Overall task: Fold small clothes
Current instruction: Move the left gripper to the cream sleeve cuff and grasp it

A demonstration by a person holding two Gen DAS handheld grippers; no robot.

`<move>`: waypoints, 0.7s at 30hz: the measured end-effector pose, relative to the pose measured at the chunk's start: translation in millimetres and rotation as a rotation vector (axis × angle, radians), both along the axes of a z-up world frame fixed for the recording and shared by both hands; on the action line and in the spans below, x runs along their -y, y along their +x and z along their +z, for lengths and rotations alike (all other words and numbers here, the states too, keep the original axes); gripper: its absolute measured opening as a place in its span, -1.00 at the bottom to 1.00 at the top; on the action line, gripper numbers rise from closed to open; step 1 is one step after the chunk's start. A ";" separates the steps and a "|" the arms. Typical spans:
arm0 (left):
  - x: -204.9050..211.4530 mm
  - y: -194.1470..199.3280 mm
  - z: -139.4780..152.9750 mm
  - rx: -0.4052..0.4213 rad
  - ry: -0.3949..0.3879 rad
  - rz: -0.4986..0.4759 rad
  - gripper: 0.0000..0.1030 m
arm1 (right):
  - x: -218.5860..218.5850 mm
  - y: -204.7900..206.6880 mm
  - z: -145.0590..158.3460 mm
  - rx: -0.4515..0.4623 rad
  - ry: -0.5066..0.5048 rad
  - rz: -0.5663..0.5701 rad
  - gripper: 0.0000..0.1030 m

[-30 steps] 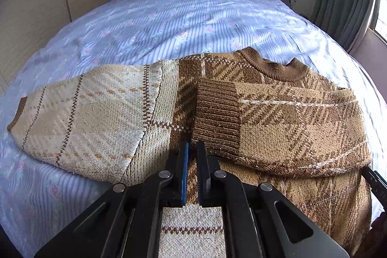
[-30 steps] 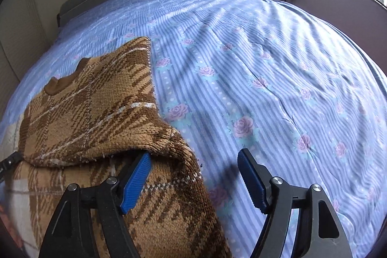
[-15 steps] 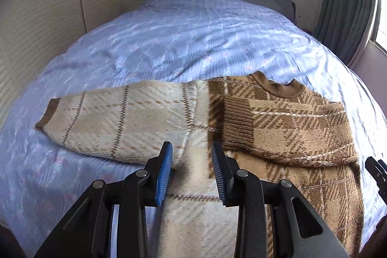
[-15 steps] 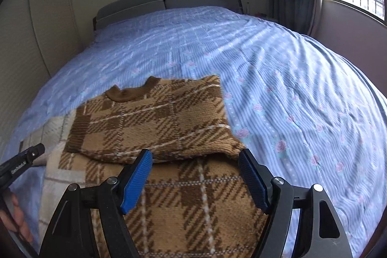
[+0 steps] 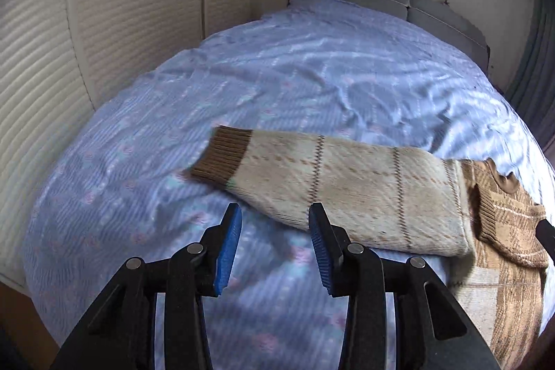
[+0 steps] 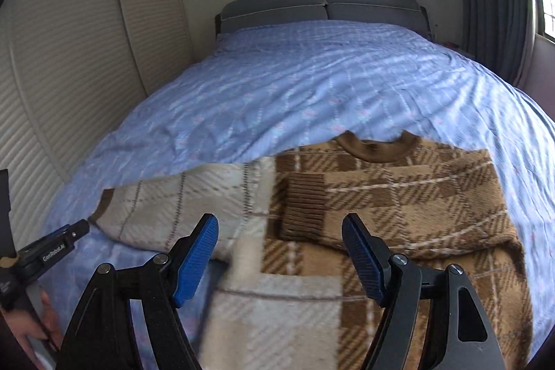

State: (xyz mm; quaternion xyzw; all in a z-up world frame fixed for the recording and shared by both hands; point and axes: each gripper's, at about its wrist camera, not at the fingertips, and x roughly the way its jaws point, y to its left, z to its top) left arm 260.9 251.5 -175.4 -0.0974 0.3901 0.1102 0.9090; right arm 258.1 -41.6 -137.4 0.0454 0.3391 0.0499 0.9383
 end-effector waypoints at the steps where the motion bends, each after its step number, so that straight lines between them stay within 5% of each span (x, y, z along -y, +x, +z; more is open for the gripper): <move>1: -10.8 2.2 -2.5 -0.002 -0.007 0.008 -0.14 | -14.7 1.6 1.0 0.004 -0.003 0.017 0.43; 9: -60.6 21.8 -27.9 -0.004 -0.082 0.046 0.33 | -82.1 8.8 -6.6 -0.007 -0.030 0.091 0.43; 18: -87.0 41.6 -64.4 -0.006 -0.302 0.143 0.30 | -93.9 18.5 -25.9 -0.048 -0.042 0.083 0.43; 21: -93.6 40.6 -72.9 0.009 -0.345 0.189 0.15 | -93.7 22.1 -30.4 -0.056 -0.041 0.070 0.43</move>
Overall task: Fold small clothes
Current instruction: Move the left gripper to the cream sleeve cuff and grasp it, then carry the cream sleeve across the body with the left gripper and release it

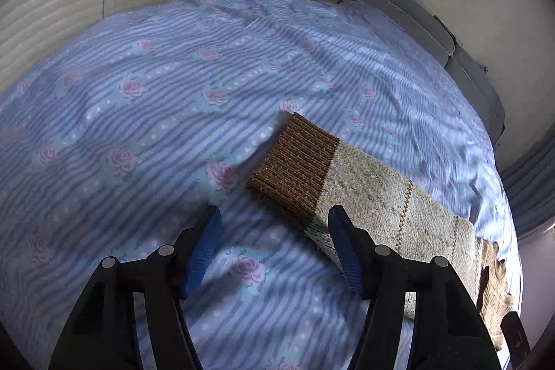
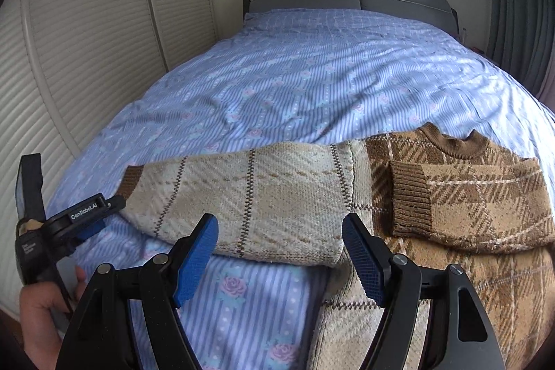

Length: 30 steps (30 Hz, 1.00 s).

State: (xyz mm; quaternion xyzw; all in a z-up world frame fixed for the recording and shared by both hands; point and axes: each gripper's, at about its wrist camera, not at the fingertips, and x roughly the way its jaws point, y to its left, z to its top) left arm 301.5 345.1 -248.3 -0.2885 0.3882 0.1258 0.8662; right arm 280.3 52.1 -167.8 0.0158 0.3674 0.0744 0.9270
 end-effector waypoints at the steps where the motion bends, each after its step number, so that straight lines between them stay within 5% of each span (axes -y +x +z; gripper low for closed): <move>1: -0.7 0.3 -1.6 0.005 0.003 0.012 0.10 | 0.1 1.2 -1.4 -0.004 0.000 -0.003 0.43; 6: -4.2 6.9 -6.8 0.020 -0.001 0.045 -0.15 | 0.3 4.0 -5.2 -0.010 -0.004 -0.010 0.43; 12: -14.4 15.0 -2.9 0.047 -0.063 0.073 -0.77 | 5.8 4.6 -7.5 -0.016 -0.015 -0.022 0.43; 21: 11.5 2.0 53.7 0.129 0.040 0.040 -0.80 | 51.6 -1.8 12.6 0.000 0.017 -0.091 0.43; 30: 102.7 2.2 134.2 0.234 0.170 -0.103 -0.81 | 134.9 -29.3 54.0 0.080 0.038 -0.195 0.43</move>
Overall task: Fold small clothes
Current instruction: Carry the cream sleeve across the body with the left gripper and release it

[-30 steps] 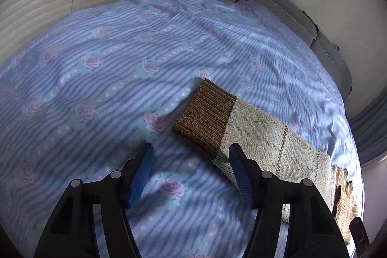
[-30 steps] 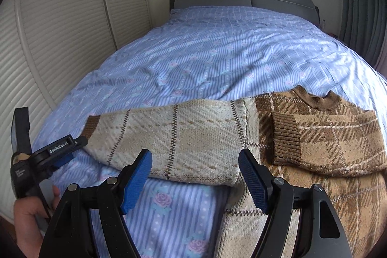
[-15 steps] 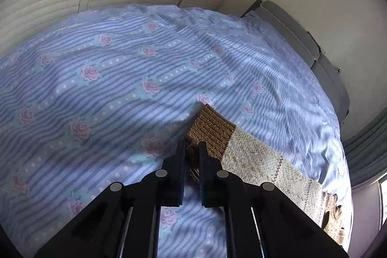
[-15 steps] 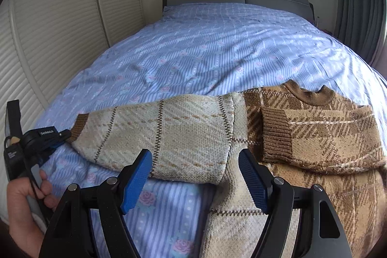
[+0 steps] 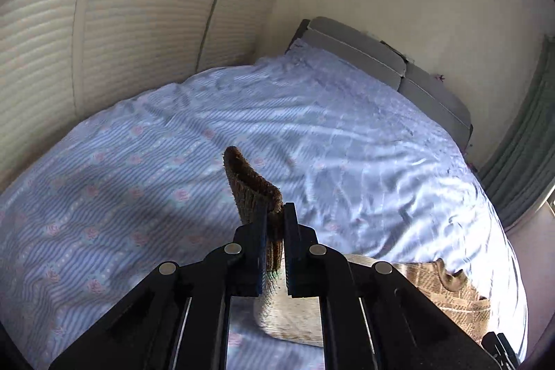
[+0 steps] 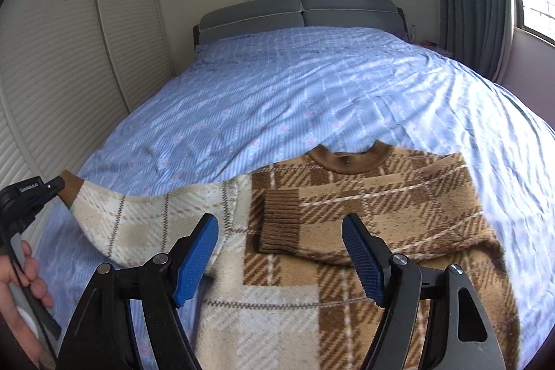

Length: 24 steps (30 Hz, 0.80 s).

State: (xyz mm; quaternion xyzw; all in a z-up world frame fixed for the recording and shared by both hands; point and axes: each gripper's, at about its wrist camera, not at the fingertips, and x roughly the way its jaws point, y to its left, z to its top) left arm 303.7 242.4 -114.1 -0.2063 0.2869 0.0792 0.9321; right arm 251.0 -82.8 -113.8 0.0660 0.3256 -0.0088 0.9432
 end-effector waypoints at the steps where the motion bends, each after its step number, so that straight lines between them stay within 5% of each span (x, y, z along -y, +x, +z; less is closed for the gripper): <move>1: 13.6 0.9 7.6 0.010 0.011 -0.021 -0.81 | 11.6 -3.7 4.3 0.010 0.003 -0.014 0.43; 12: 184.4 4.0 49.8 0.076 0.133 -0.240 -0.81 | 147.9 -37.6 23.4 0.057 0.074 -0.187 0.43; 24: 354.3 20.2 5.9 0.035 0.215 -0.454 -0.81 | 278.0 -69.8 4.2 0.012 0.099 -0.372 0.43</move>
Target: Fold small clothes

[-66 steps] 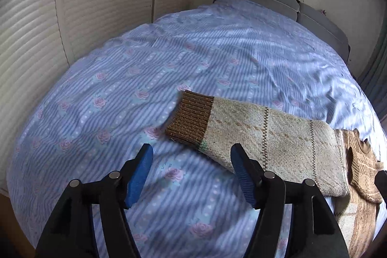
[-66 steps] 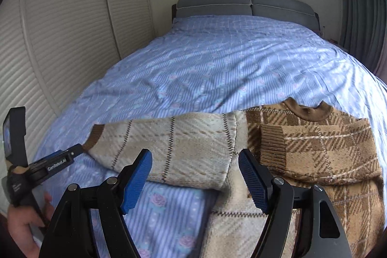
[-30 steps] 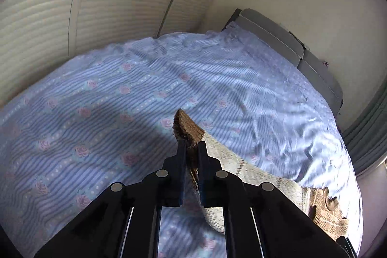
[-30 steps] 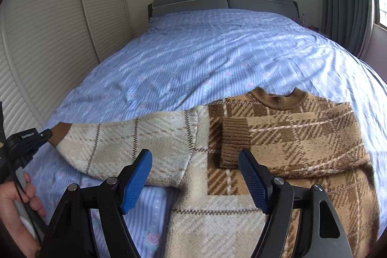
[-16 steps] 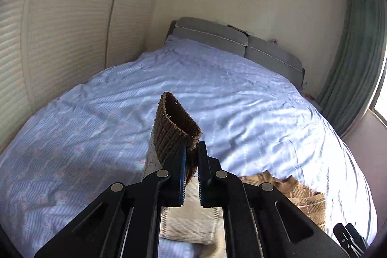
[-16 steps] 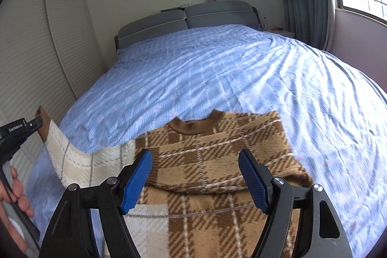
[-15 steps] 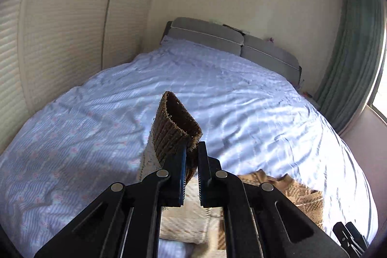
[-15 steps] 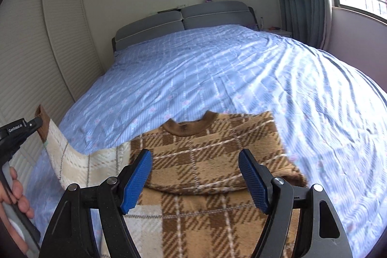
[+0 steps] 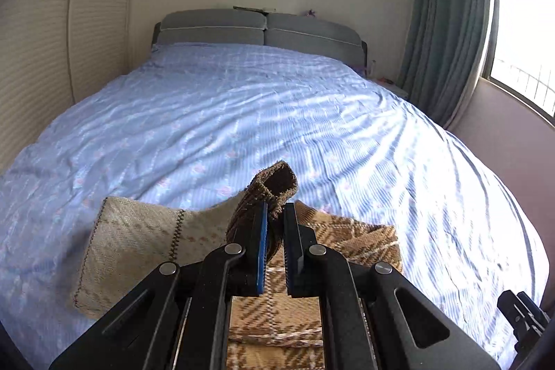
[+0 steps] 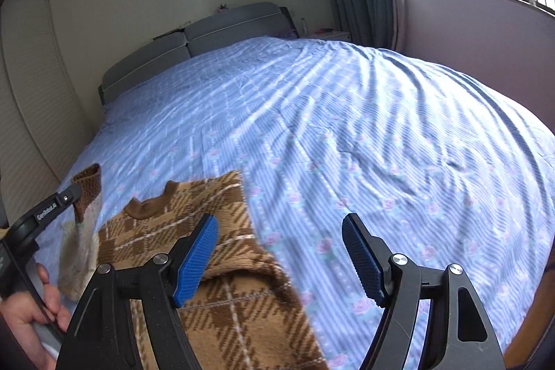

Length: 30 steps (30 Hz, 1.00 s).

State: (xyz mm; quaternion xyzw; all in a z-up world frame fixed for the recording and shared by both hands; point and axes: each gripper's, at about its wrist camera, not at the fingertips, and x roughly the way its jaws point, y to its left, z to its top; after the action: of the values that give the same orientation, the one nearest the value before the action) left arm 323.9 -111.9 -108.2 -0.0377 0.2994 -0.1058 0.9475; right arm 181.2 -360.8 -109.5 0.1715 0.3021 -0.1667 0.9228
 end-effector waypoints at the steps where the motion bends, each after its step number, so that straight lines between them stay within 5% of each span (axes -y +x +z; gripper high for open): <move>1: 14.0 0.5 -4.7 -0.008 0.003 -0.013 -0.81 | 6.9 -1.3 -2.2 -0.006 0.002 -0.010 0.43; 11: 101.9 -2.3 -56.3 -0.080 0.064 -0.092 -0.81 | 56.0 -13.5 -23.6 -0.044 0.016 -0.069 0.43; 26: 121.0 -5.3 -83.6 -0.137 0.109 -0.128 -0.78 | 53.8 -8.7 -41.2 -0.073 0.037 -0.053 0.43; 29: 118.8 -11.8 -80.4 -0.117 0.144 -0.118 -0.39 | 48.6 -7.0 -41.5 -0.081 0.034 -0.040 0.43; 30: 115.9 -15.0 -77.2 -0.107 0.151 -0.111 -0.11 | 46.9 -6.1 -41.2 -0.083 0.035 -0.036 0.43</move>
State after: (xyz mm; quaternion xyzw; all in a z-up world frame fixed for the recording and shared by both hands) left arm 308.9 -227.8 -185.3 0.0449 0.3583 -0.1334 0.9229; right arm 175.2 -407.7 -150.8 0.1860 0.3397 -0.1849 0.9032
